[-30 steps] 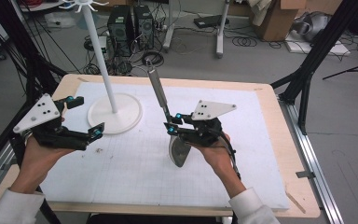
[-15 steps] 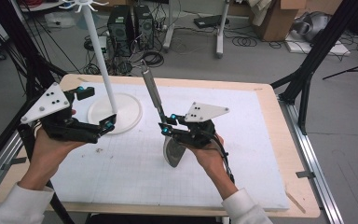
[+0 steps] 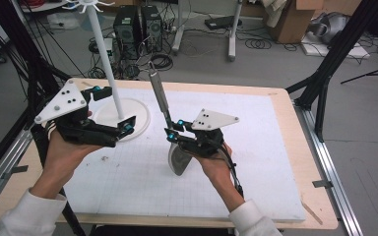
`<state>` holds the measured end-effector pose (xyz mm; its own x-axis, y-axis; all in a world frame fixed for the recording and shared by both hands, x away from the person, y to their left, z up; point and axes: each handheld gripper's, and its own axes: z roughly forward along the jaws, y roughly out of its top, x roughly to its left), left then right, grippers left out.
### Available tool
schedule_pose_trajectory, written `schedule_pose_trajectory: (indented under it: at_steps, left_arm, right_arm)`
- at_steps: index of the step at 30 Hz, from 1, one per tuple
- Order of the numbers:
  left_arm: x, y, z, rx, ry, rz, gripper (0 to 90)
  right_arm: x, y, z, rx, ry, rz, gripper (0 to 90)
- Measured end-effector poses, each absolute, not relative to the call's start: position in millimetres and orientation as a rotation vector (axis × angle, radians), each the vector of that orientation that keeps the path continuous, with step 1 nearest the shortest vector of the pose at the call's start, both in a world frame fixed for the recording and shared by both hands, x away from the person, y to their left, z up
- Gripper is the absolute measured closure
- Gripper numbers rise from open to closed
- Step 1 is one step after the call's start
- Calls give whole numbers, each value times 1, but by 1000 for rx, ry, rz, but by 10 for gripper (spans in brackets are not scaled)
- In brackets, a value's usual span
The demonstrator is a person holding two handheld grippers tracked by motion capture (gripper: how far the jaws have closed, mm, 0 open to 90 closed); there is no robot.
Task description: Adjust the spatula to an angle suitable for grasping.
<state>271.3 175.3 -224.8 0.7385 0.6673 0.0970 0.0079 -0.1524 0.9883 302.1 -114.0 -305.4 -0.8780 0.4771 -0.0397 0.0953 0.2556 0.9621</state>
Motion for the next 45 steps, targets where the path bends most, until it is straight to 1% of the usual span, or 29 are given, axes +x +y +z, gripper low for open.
schedule_pose_trajectory:
  at_steps: [3, 5, 8, 15, 20, 25, 26, 28, 29, 30, 33, 37, 38, 40, 41, 42, 43, 45]
  left_arm:
    - [272, 169, -222, 1630, 555, 628, 18]
    - [273, 166, -221, 1641, 553, 628, 53]
    - [274, 160, -219, 1634, 563, 617, 53]
    - [277, 148, -213, 1620, 566, 618, 56]
    - [278, 143, -209, 1602, 563, 603, 110]
    - [278, 139, -206, 1598, 552, 598, 145]
    - [278, 139, -205, 1593, 549, 592, 164]
    - [278, 136, -203, 1587, 549, 588, 174]
    - [278, 135, -203, 1581, 546, 585, 205]
    - [278, 134, -202, 1581, 542, 586, 205]
    - [277, 132, -199, 1573, 541, 583, 241]
    - [277, 130, -197, 1573, 544, 572, 335]
    - [277, 129, -196, 1575, 547, 570, 335]
    - [277, 128, -196, 1570, 554, 574, 372]
    - [277, 127, -195, 1565, 556, 570, 372]
    - [277, 127, -195, 1561, 558, 567, 400]
    - [277, 127, -194, 1558, 558, 567, 400]
    - [277, 127, -193, 1559, 569, 570, 438]
  right_arm:
    - [301, -111, -306, 541, 2192, 1663, 748]
    - [301, -111, -306, 560, 2178, 1665, 748]
    - [302, -110, -307, 625, 2147, 1675, 748]
    - [301, -110, -306, 634, 2108, 1660, 748]
    - [300, -109, -306, 642, 2104, 1668, 748]
    - [300, -108, -307, 629, 2104, 1670, 748]
    - [300, -107, -307, 626, 2099, 1668, 747]
    - [299, -106, -307, 632, 2103, 1674, 748]
    - [300, -105, -307, 630, 2097, 1675, 748]
    - [300, -105, -307, 630, 2097, 1675, 748]
    - [299, -104, -308, 634, 2107, 1675, 748]
    - [298, -102, -309, 625, 2108, 1671, 748]
    - [298, -102, -309, 625, 2108, 1671, 748]
    - [297, -100, -310, 618, 2114, 1667, 748]
    - [297, -100, -310, 618, 2114, 1667, 748]
    - [297, -99, -310, 611, 2116, 1668, 748]
    - [297, -99, -310, 611, 2116, 1668, 748]
    - [297, -98, -310, 618, 2121, 1675, 748]
